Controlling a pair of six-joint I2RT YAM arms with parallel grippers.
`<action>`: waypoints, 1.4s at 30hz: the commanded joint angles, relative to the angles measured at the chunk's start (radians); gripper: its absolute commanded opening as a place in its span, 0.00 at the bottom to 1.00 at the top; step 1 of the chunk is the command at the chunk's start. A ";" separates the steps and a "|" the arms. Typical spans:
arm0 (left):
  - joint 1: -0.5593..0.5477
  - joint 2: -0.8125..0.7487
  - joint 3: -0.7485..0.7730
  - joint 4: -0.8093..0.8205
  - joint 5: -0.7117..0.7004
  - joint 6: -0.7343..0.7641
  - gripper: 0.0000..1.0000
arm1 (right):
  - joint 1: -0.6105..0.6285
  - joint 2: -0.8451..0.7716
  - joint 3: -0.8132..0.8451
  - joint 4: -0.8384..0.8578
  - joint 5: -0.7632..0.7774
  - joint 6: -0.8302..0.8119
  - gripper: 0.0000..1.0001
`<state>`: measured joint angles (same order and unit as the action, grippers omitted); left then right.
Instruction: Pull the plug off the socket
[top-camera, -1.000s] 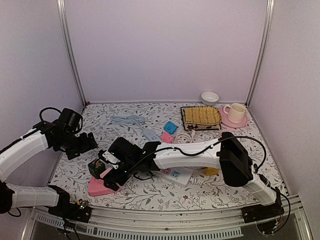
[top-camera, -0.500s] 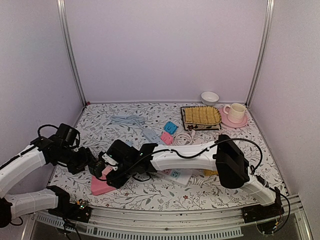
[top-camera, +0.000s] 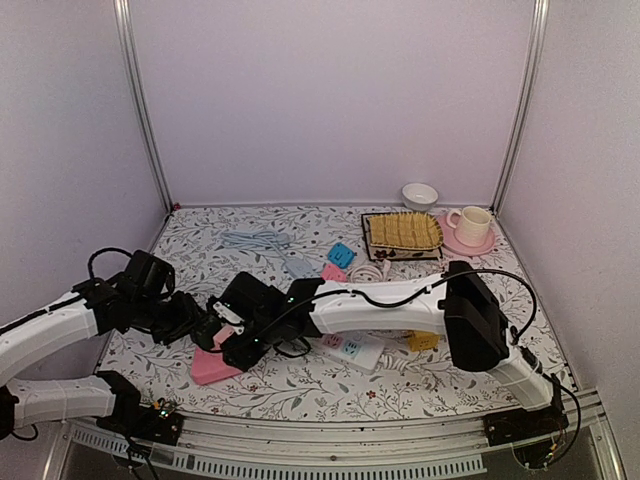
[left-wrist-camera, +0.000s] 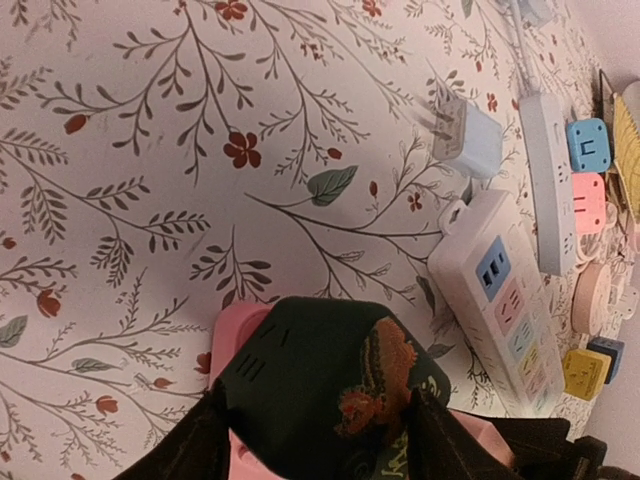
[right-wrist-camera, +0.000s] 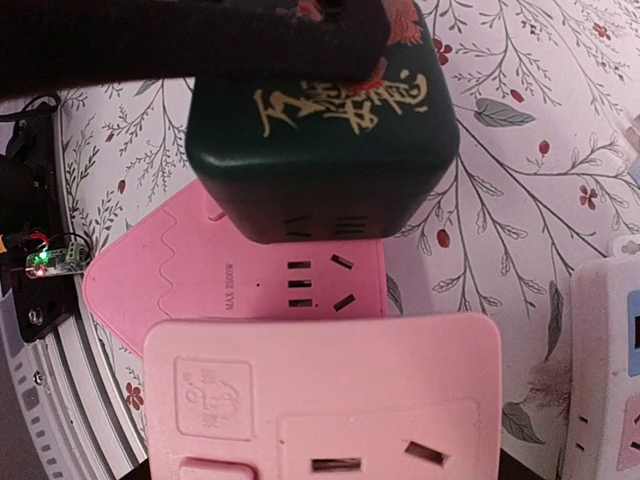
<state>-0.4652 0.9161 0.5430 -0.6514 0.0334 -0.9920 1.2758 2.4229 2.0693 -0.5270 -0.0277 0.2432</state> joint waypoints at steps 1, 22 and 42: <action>-0.078 0.079 -0.069 -0.156 -0.043 -0.056 0.58 | -0.063 -0.178 0.028 0.180 0.046 0.014 0.15; -0.254 0.109 -0.136 -0.182 -0.091 -0.216 0.56 | -0.168 -0.190 0.051 0.228 -0.109 -0.074 0.13; -0.304 0.175 -0.122 -0.166 -0.097 -0.227 0.56 | -0.188 -0.339 -0.088 0.407 -0.141 -0.156 0.11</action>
<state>-0.7307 1.0039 0.5106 -0.4675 -0.1871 -1.2507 1.0908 2.1738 1.9640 -0.2821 -0.1886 0.0856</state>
